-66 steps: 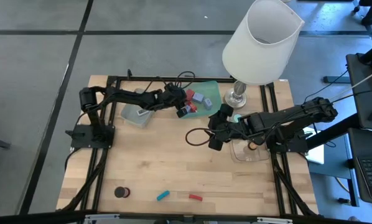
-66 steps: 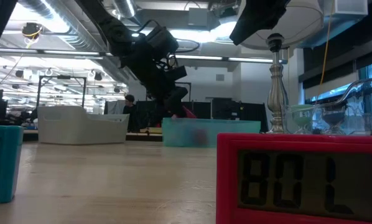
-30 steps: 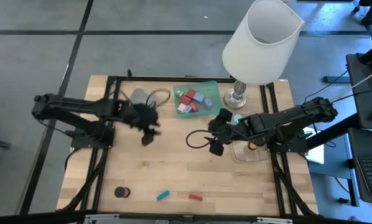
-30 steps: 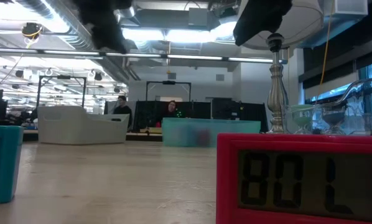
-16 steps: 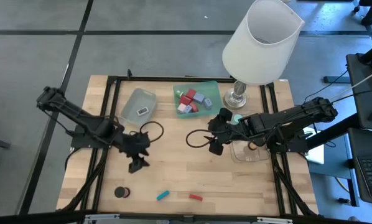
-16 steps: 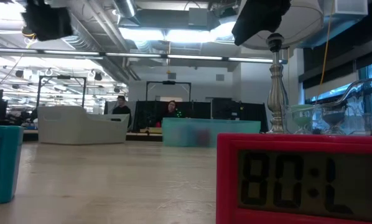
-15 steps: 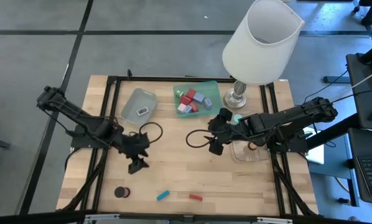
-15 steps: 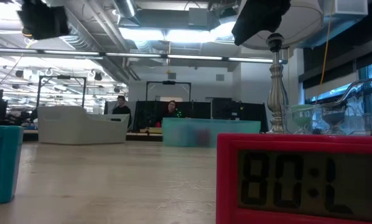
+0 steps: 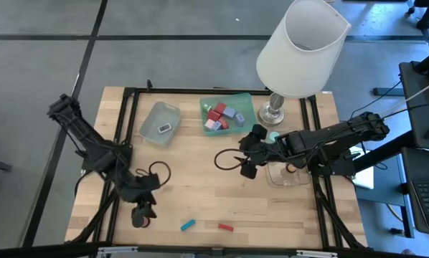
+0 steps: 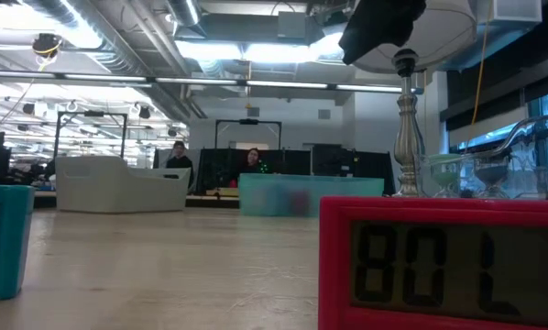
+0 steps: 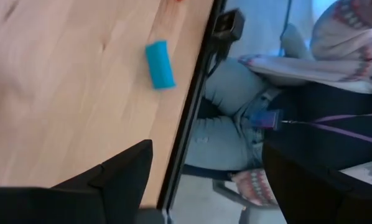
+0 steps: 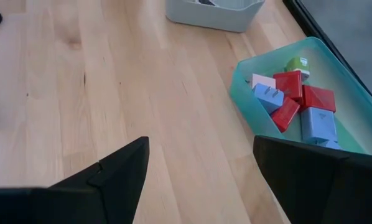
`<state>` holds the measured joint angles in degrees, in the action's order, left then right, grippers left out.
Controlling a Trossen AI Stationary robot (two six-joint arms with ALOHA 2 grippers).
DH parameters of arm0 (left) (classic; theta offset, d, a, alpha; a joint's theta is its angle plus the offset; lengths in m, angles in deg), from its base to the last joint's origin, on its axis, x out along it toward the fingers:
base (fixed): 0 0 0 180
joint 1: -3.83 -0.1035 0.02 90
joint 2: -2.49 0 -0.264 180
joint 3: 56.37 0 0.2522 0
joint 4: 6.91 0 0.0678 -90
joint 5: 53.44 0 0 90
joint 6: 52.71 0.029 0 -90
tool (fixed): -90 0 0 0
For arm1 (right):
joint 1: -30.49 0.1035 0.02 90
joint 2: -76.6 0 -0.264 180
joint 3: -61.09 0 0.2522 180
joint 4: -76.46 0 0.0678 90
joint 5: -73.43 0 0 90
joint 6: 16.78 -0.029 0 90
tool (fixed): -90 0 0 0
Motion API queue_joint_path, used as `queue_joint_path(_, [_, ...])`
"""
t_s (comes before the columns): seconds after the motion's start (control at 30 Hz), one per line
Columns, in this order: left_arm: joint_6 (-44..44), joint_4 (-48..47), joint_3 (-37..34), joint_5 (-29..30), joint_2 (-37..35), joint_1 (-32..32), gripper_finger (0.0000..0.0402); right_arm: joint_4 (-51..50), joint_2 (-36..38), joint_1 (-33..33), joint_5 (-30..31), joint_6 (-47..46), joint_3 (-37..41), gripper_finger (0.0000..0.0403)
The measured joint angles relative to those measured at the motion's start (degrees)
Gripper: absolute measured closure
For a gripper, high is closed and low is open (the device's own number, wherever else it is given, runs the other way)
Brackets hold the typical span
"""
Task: Pick & Place Office items
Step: Put the red hourglass into the transparent bin
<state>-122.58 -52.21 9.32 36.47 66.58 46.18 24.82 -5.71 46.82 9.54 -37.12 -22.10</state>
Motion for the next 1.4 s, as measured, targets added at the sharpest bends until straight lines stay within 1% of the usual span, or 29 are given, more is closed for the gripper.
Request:
queue_joint_path(0.13, [-4.5,-3.3,0.0,0.8,1.1,4.4,0.0102,1.3,0.0,0.0,0.5,1.7,0.0,0.0111])
queue_joint_path(0.3, [-11.2,-5.1,0.0,-1.9,4.3,8.9,0.0102,3.6,0.0,0.0,1.9,4.2,0.0,0.0111])
queue_joint_path(0.5, [-19.3,-5.1,0.0,-5.7,9.2,11.5,0.0102,6.4,0.0,0.0,2.0,6.1,0.0,0.0111])
queue_joint_path(0.67, [-19.5,-4.6,0.3,-6.4,11.9,12.1,0.0102,7.8,0.0,0.0,1.9,7.4,0.0,0.0111])
queue_joint_path(0.77, [-19.5,-5.0,0.4,-6.1,12.3,12.1,0.0102,8.5,0.0,0.0,1.8,7.4,0.0,0.0111])
queue_joint_path(0.93, [-18.0,-7.0,0.3,-5.7,12.3,11.7,0.0102,8.5,0.0,0.0,1.5,7.4,0.0,0.0111])
queue_joint_path(1.1, [-16.3,-6.0,0.1,-8.0,11.6,11.0,0.0102,8.5,0.0,0.0,1.3,7.4,0.0,0.0111])
queue_joint_path(1.4, [-16.3,-6.2,-0.1,-7.9,9.9,10.9,0.0102,8.5,0.0,0.0,1.3,7.9,0.0,0.0111])
